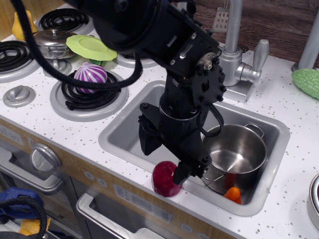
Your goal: Put sweet potato in pot which is in sink
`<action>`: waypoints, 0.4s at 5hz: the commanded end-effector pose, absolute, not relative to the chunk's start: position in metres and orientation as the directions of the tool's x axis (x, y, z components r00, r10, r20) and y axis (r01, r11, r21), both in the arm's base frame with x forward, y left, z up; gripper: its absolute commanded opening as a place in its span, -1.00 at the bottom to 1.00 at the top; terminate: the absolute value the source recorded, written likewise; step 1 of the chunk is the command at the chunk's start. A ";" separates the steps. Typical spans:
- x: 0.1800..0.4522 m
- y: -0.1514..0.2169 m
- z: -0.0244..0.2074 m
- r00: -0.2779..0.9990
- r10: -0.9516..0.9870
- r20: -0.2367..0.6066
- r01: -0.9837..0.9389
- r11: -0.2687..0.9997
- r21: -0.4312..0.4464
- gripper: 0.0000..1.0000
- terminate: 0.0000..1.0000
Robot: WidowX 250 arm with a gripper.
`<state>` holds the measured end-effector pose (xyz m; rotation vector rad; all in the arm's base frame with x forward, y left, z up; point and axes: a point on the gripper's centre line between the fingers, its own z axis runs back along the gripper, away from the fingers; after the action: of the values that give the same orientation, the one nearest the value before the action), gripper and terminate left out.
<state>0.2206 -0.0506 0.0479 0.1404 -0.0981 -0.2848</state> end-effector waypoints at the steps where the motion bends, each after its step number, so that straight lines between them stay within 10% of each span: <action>1: 0.221 -0.051 0.048 0.955 -0.286 0.076 0.273 0.950 0.152 1.00 -1.00; 2: 0.220 -0.052 0.040 0.948 -0.304 0.093 0.288 0.946 0.149 1.00 -1.00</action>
<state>0.2152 -0.0508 0.0314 0.1249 -0.1126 -0.3248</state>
